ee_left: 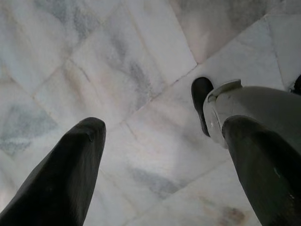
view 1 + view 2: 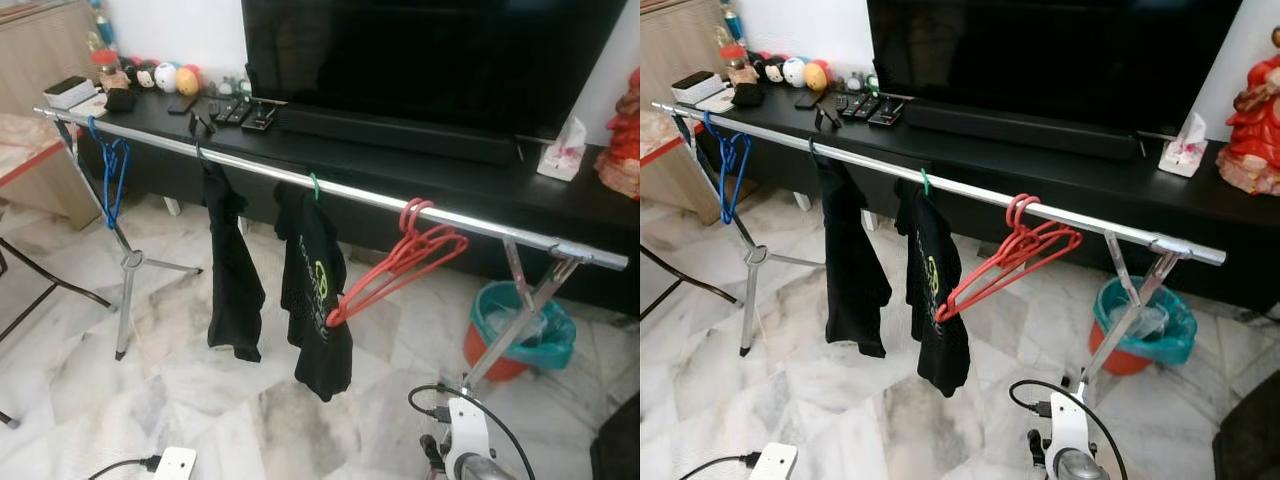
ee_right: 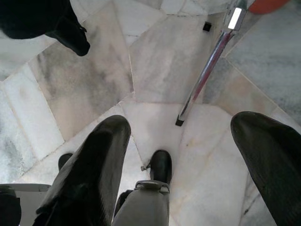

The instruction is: Hang hanger

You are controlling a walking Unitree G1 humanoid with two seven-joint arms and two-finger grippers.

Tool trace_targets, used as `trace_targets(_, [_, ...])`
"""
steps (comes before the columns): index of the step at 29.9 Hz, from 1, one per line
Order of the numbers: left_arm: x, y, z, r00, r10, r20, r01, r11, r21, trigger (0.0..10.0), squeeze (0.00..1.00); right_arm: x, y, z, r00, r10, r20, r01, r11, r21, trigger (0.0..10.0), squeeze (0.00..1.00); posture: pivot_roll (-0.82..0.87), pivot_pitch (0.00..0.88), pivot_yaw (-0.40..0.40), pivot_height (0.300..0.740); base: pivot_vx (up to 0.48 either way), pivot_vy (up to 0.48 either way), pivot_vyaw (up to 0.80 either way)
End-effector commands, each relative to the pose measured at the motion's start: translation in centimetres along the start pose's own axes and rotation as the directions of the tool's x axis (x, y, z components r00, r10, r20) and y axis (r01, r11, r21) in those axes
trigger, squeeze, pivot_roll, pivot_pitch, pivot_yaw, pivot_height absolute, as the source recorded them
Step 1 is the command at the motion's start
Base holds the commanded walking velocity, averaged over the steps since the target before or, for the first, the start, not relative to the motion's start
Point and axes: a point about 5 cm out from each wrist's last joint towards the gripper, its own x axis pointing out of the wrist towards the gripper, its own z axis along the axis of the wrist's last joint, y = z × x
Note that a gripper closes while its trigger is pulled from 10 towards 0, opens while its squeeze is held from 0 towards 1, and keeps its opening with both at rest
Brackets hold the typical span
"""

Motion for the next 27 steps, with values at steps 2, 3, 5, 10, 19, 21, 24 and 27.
trace_targets(2, [-0.07, 0.20, -0.48, 1.000, -0.001, -0.018, 0.001, 1.000, 0.014, 10.0, 0.00, 0.03, 0.07, 0.26, 1.000, -0.002, 0.008, 0.002, 1.000, 0.001, 10.0, 0.00, 0.00, 0.000, 0.006, 0.740, 0.000, 0.279, 0.00])
trace_targets(3, [-0.07, 0.20, -0.48, 1.000, -0.002, -0.018, 0.002, 1.000, 0.015, 10.0, 0.00, 0.03, 0.08, 0.26, 1.000, -0.003, 0.007, 0.003, 1.000, 0.004, 10.0, 0.00, 0.00, 0.000, 0.006, 0.740, 0.000, 0.281, 0.00])
trace_targets(5, [-0.07, 0.20, -0.47, 1.000, -0.003, -0.019, 0.003, 1.000, 0.018, 10.0, 0.00, 0.03, 0.07, 0.22, 1.000, -0.005, 0.003, 0.005, 1.000, 0.008, 10.0, 0.00, 0.00, 0.000, 0.006, 0.740, 0.000, 0.274, 0.00])
trace_targets(10, [-0.07, 0.23, -0.42, 1.000, -0.002, -0.018, 0.003, 1.000, 0.016, 10.0, 0.00, 0.04, 0.06, 0.18, 1.000, -0.005, -0.010, 0.005, 1.000, 0.001, 10.0, 0.00, 0.00, 0.000, 0.006, 0.740, 0.000, 0.274, -0.52])
trace_targets(19, [-0.09, 0.37, -0.45, 1.000, -0.002, -0.020, 0.002, 1.000, 0.022, 10.0, 0.00, 0.04, 0.13, 0.26, 1.000, -0.010, -0.001, 0.010, 1.000, 0.003, 10.0, 0.00, 0.00, 0.000, 0.009, 0.740, 0.000, 0.325, -0.08])
trace_targets(21, [-0.09, 0.36, -0.45, 1.000, -0.002, -0.020, 0.003, 1.000, 0.022, 10.0, 0.00, 0.04, 0.13, 0.26, 1.000, -0.010, -0.001, 0.010, 1.000, 0.003, 10.0, 0.00, 0.00, 0.000, 0.009, 0.740, 0.000, 0.334, 0.00])
trace_targets(24, [-0.09, 0.38, -0.42, 1.000, -0.003, -0.020, 0.004, 1.000, 0.024, 10.0, 0.00, 0.04, 0.13, 0.25, 1.000, -0.013, -0.002, 0.013, 1.000, 0.007, 10.0, 0.00, 0.00, 0.000, 0.010, 0.740, 0.000, 0.334, 0.00])
trace_targets(27, [-0.09, 0.40, -0.41, 1.000, -0.003, -0.020, 0.004, 1.000, 0.024, 10.0, 0.00, 0.05, 0.14, 0.26, 1.000, -0.013, -0.002, 0.013, 1.000, 0.007, 10.0, 0.00, 0.00, 0.000, 0.010, 0.740, 0.000, 0.333, 0.00])
